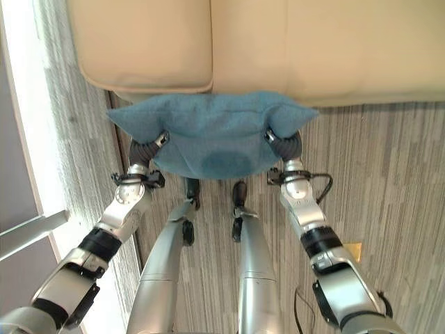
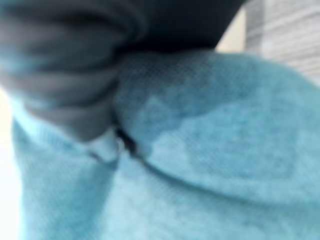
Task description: Pick up all the scattered cushions and arrange them neatly on the sofa.
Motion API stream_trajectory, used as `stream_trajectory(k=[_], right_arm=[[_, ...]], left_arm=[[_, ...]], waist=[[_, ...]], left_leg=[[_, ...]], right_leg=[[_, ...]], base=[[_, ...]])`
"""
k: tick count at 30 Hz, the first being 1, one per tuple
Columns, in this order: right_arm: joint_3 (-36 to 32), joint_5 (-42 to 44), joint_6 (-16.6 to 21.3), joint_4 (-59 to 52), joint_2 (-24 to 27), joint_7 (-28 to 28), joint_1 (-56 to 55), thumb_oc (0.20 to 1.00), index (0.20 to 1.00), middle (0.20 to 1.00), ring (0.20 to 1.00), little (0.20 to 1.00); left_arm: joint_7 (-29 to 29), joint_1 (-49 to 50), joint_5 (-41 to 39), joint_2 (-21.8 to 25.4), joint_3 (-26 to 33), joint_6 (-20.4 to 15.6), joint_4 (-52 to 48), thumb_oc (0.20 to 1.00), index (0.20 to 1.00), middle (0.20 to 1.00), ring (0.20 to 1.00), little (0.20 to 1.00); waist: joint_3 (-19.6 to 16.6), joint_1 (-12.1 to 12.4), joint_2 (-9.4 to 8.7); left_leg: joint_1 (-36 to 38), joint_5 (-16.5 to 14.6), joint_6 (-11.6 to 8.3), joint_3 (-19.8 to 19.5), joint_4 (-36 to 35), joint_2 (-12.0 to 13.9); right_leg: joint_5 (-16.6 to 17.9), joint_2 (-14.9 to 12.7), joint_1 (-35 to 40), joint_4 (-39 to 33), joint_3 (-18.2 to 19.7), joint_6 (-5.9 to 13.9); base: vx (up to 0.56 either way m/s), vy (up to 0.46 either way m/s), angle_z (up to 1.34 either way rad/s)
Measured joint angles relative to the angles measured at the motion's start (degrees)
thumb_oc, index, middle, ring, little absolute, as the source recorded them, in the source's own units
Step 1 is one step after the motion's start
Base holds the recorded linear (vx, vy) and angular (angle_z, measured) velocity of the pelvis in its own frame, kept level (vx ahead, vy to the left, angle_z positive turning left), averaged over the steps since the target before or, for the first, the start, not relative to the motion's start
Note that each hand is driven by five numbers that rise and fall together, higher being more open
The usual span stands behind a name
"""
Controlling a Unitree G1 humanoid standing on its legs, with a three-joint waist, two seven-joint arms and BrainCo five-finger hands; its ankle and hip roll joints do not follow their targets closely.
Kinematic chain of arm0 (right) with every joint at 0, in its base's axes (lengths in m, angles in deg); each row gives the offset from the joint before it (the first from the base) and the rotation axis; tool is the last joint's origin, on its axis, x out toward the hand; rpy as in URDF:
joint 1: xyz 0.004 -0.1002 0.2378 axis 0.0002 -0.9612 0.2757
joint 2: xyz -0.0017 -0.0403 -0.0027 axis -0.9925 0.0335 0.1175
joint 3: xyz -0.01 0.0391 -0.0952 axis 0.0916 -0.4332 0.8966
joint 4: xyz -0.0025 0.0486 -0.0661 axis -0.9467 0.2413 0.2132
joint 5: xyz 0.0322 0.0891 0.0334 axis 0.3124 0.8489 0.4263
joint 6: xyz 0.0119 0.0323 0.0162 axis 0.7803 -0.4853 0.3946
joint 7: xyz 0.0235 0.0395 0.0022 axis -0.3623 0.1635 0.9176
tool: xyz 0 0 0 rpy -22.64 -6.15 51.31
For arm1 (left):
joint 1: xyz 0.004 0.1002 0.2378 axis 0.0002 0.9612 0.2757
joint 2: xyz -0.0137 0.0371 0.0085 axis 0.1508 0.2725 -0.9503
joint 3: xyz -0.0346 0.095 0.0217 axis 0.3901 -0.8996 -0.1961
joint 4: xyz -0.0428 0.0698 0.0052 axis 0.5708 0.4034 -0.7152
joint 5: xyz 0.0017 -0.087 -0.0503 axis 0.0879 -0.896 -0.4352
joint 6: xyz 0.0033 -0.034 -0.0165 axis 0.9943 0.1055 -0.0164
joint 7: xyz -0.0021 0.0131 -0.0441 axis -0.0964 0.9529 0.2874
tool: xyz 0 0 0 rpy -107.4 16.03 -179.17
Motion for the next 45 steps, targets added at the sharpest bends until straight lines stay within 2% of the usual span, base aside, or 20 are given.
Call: stream_trajectory(k=[10, 18, 20, 22, 23, 24, 27, 29, 31, 32, 33, 34, 35, 36, 37, 38, 39, 41, 43, 45], right_arm=[[-2.01, -3.6, 0.39, -10.07, -2.81, 3.39, -18.32, 0.2, 0.2, 0.2, 0.2, 0.2], [-2.31, -5.42, -0.66, -10.49, -3.2, 7.93, -27.03, 0.2, 0.2, 0.2, 0.2, 0.2], [-0.91, -6.9, -2.16, -9.12, -5.4, 9.03, -25.14, 0.2, 0.2, 0.2, 0.2, 0.2], [-0.88, -7.62, -1.99, -9.32, -5.56, 8.93, -27.46, 0.2, 0.2, 0.2, 0.2, 0.2], [-0.83, -7.66, -2.11, -9.21, -5.46, 8.94, -28.07, 0.2, 0.2, 0.2, 0.2, 0.2], [-1.07, -7.67, -2.14, -9.39, -4.82, 8.94, -28.88, 0.2, 0.2, 0.2, 0.2, 0.2], [-1.38, -8.77, -2.66, -10.47, -2.47, 8.96, -31.89, 0.2, 0.2, 0.2, 0.2, 0.2], [-1.44, -8.71, -2.66, -10.7, -1.97, 8.91, -32.07, 0.2, 0.2, 0.2, 0.2, 0.2], [-1.41, -8.65, -2.65, -10.43, -1.34, 8.85, -31.83, 0.2, 0.2, 0.2, 0.2, 0.2], [-1.47, -8.66, -2.67, -10.24, -1.26, 8.7, -31.12, 0.2, 0.2, 0.2, 0.2, 0.2], [-1.64, -8.7, -2.67, -9.49, -0.96, 8.76, -31.02, 0.2, 0.2, 0.2, 0.2, 0.2], [-1.5, -8.74, -2.97, -9.25, -0.46, 8.81, -31.58, 0.2, 0.2, 0.2, 0.2, 0.2], [-1.51, -8.78, -3.4, -9.51, -1.05, 8.92, -32.2, 0.2, 0.2, 0.2, 0.2, 0.2], [-1.75, -8.79, -3.43, -9.97, -1.5, 8.93, -32.82, 0.2, 0.2, 0.2, 0.2, 0.2], [-1.83, -8.78, -3.51, -10.79, -1.03, 8.83, -32.79, 0.2, 0.2, 0.2, 0.2, 0.2], [-1.91, -8.8, -3.73, -11.9, -0.87, 8.78, -32.37, 0.2, 0.2, 0.2, 0.2, 0.2], [-1.04, -9.57, -3.82, -12.07, -0.73, 8.68, -30.77, 0.2, 0.2, 0.2, 0.2, 0.2], [-1.53, -9.83, -3.93, -11.72, -0.24, 8.59, -29.52, 0.2, 0.2, 0.2, 0.2, 0.2], [-1.06, -9.88, -4.02, -11.6, -0.48, 8.97, -29.01, 0.2, 0.2, 0.2, 0.2, 0.2], [-0.3, -10.32, -4.1, -10.38, -0.73, 9.3, -27.91, 0.2, 0.2, 0.2, 0.2, 0.2]], left_arm=[[6.53, 16.8, 2.05, 0.67, 0.95, -0.67, -6.57, 0.2, 0.2, 0.2, 0.2, 0.2], [10.74, 23.14, 2.03, 1.36, 0.21, 0.27, -6.62, 0.2, 0.2, 0.2, 0.2, 0.2], [10.79, 26.88, 2.02, 1.81, 2.21, 0.63, -6.54, 0.2, 0.2, 0.2, 0.2, 0.2], [11.36, 27.49, 2.31, 2.23, 1.82, 1.73, -6.46, 0.2, 0.2, 0.2, 0.2, 0.2], [11.47, 28.26, 3.34, 1.6, 1.94, 1.76, -6.47, 0.2, 0.2, 0.2, 0.2, 0.2], [11.87, 28.36, 3.56, 0.92, 1.75, 1.97, -6.47, 0.2, 0.2, 0.2, 0.2, 0.2], [12.35, 28.97, 4.31, -0.11, 0.36, 3.04, -6.4, 0.2, 0.2, 0.2, 0.2, 0.2], [12.47, 28.43, 4.29, -0.87, 0.27, 3.05, -5.54, 0.2, 0.2, 0.2, 0.2, 0.2], [12.37, 28.51, 4.17, -2.66, 0.6, 3.16, -5.41, 0.2, 0.2, 0.2, 0.2, 0.2], [12.41, 28.94, 4.2, -2.38, 0.32, 3.29, -5.41, 0.2, 0.2, 0.2, 0.2, 0.2], [12.45, 29.11, 4.21, -3.23, 0.04, 3.75, -5.32, 0.2, 0.2, 0.2, 0.2, 0.2], [12.43, 28.83, 4.2, -2.55, -0.25, 4.33, -5.22, 0.2, 0.2, 0.2, 0.2, 0.2], [12.49, 28.84, 4.26, -1.51, -0.5, 4.5, -5.23, 0.2, 0.2, 0.2, 0.2, 0.2], [12.49, 28.73, 4.26, -1.29, -0.51, 4.81, -5.25, 0.2, 0.2, 0.2, 0.2, 0.2], [12.48, 28.95, 4.25, -2.12, -0.48, 4.86, -5.39, 0.2, 0.2, 0.2, 0.2, 0.2], [12.43, 28.3, 4.22, -1.92, 0.01, 4.81, -5.49, 0.2, 0.2, 0.2, 0.2, 0.2], [12.27, 27.19, 4.19, -1.19, 0.3, 4.81, -5.42, 0.2, 0.2, 0.2, 0.2, 0.2], [12.26, 26.45, 4.2, -2.16, 0.76, 4.78, -5.39, 0.2, 0.2, 0.2, 0.2, 0.2], [12.26, 26.44, 4.21, -1.39, 0.76, 4.77, -5.3, 0.2, 0.2, 0.2, 0.2, 0.2], [12.14, 25.93, 4.2, -1.26, 1.78, 4.77, -4.67, 0.2, 0.2, 0.2, 0.2, 0.2]], waist=[[-2.86, -2.64, -0.98], [-6.47, -4.2, -1.27], [-6.64, -1.65, -0.74], [-8.08, -2.76, -1.22], [-8.85, -2.63, -1.23], [-9.23, -3.15, -0.58], [-11.32, -3.06, 1.48], [-11.86, -2.78, 0.01], [-11.47, -1.39, -3.04], [-11.41, -0.09, -4.1], [-10.91, 0.69, -2.99], [-10.71, -0.13, -2.76], [-10.64, -0.82, -4.26], [-10.9, -1.46, -5.39], [-10.57, -1.74, -2.49], [-10.38, -1.97, 0.51], [-9.45, -2.66, 1.4], [-9.2, -1.99, 1.84], [-9.22, 0.48, 1.91], [-9.1, 1.12, 2.1]], left_leg=[[29.26, 1.59, -0.3, 0.38, -14.91, 0.1], [47.47, 1.02, -0.02, 6.84, -23.84, 0.26], [52.58, 1.12, 0.01, 14.15, -26.09, 3.63], [55.24, -1.26, 0.12, 14.18, -25.8, 2.96], [55.99, -2.06, -0.09, 15.02, -25.88, 2.75], [55.82, -2.63, -0.71, 14.41, -25.76, 2.92], [55.47, -2.77, -2.79, 14.76, -22.99, 4.41], [50.9, -3.5, -4.36, 12.9, -10.53, 6.94], [39.34, -2.89, -8.98, 1.59, 11.22, 7.6], [39.01, -5.6, -8.17, -4.43, 1.5, 2.57], [40.45, -4.15, -7.15, -7.63, -15.29, 1.46], [40.88, -1.74, -7.04, -7.46, -20.81, 1.39], [41.07, -1.52, -4.69, -4.96, -17.4, -1.67], [43.37, -3.23, 0.75, -0.27, -14.09, -5.5], [48.39, -3.36, 5.15, 1.67, -17.33, -6.42], [51.66, -0.88, 8.43, 0.98, -21.02, -2.62], [53.31, -2.8, 7.41, -0.6, -20.48, -1.97], [54.9, -3.95, 6.72, -2.23, -21.01, -3.79], [55.45, -5.42, 4.36, -3.31, -21.13, -1.74], [55.33, -6.74, 0.97, -5.48, -20.91, 1.34]], right_leg=[[0.98, 1.46, 27.96, -13.28, -0.21, 1.45], [3.87, 2.89, 42.98, -22.94, 4.08, 5.08], [8.36, 3.48, 42.69, -21.48, -5.76, 11.83], [6.51, -0.7, 45.03, -22.92, -17.51, 11.27], [5.55, -1.52, 46.33, -23.92, -22.27, 8.4], [5.66, -1.21, 46.71, -24.51, -22.2, 7.99], [5.81, 2.06, 47.8, -27.17, -18.0, 3.64], [6.33, 4.08, 50.61, -31.17, -16.06, 1.89], [7.16, 5.32, 52.26, -33.64, -12.8, -1.55], [7.54, 5.57, 52.68, -36.06, -9.54, 1.94], [4.36, 5.93, 51.33, -31.08, -11.42, 6.97], [3.09, 8.58, 53.46, -32.11, -11.27, 2.73], [2.71, 8.83, 55.08, -32.67, -10.06, 2.52], [2.12, 7.98, 56.19, -31.36, -9.44, 4.92], [3.82, 9.83, 54.61, -25.04, -6.7, 4.34], [3.23, 12.95, 52.75, -18.45, -5.23, 5.03], [-1.32, 9.98, 44.28, -2.18, -6.48, 4.77], [-1.02, -2.33, 38.57, -2.45, -0.1, 9.17], [4.59, -4.0, 38.99, -14.83, 1.87, 9.07], [10.86, -0.72, 39.89, -31.32, 8.05, 9.97]], base=[[0.09, 0.052, -0.06], [0.08, 0.105, -0.52], [0.08, 0.045, -1.98], [0.09, -0.018, -1.0], [0.11, -0.124, -0.17], [0.11, -0.158, -0.19], [0.1, -0.269, -0.16], [0.08, -0.175, -0.31], [0.18, 0.005, -0.8], [0.3, 0.073, -1.78], [0.34, 0.134, -1.7], [0.33, 0.204, -1.28], [0.33, 0.297, -0.82], [0.24, 0.288, -0.92], [0.22, 0.308, -0.92], [0.15, 0.219, -0.83], [0.2, 0.191, -0.45], [0.19, 0.007, 0.34], [0.23, -0.104, 0.3], [0.16, -0.116, 0.33]])
